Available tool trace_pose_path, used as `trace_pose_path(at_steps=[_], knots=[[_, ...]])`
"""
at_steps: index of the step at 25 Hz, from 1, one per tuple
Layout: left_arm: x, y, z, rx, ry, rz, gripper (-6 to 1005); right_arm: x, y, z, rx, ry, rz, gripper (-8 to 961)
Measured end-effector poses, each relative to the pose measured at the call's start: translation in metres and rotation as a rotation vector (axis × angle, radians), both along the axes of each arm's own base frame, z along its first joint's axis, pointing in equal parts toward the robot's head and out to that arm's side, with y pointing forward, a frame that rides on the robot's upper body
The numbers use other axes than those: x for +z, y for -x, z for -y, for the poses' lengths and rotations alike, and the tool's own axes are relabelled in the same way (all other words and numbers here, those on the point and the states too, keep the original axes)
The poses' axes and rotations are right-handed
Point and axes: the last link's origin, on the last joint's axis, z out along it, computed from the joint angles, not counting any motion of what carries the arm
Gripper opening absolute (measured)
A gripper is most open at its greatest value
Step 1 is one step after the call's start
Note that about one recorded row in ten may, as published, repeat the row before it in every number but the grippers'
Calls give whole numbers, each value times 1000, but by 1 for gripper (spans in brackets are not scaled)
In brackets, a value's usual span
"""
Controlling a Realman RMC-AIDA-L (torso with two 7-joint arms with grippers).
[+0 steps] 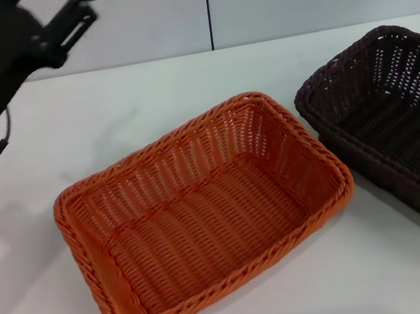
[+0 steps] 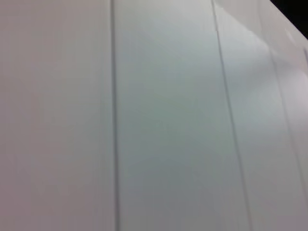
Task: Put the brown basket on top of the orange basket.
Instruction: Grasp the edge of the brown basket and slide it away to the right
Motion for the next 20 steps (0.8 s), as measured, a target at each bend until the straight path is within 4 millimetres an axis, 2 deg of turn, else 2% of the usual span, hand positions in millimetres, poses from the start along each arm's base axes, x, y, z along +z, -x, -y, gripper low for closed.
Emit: trace_pose_path(at_steps=[1,2,5,6,7,8,9,10,11,12,13,14,16,17,20], knots=[[-1,8,3,17,-31,24,786,2,10,-1,66,64,47,622],[-2,12,4,28,-46,36,786,2,10,-1,66,64,47,622],[-2,22,8,51,-90,56,786,6,25,-4,136,208,98,621],[-4,30,11,76,-115,61,786,9,30,-5,149,320,134,621],[-4,30,11,76,-115,61,786,9,30,-5,149,320,134,621],[-4,32,12,87,-125,63,786,10,33,-5,136,480,167,621],[-3,35,12,96,-136,64,786,10,33,-5,136,480,167,622],[-3,36,12,102,-143,65,785,12,33,-4,111,566,179,622],[-2,37,12,105,-149,59,785,19,33,-2,51,729,200,622],[-2,37,12,105,-149,59,785,19,33,-2,51,729,200,622],[-2,38,12,108,-152,58,785,30,29,4,-34,883,205,622],[-2,38,11,110,-155,57,785,30,29,4,-34,883,205,622],[-1,37,10,112,-160,57,785,45,30,15,-123,1055,234,621],[-1,37,10,112,-160,57,785,45,30,15,-123,1055,234,621],[0,36,6,115,-168,52,785,55,30,28,-176,1167,357,621]])
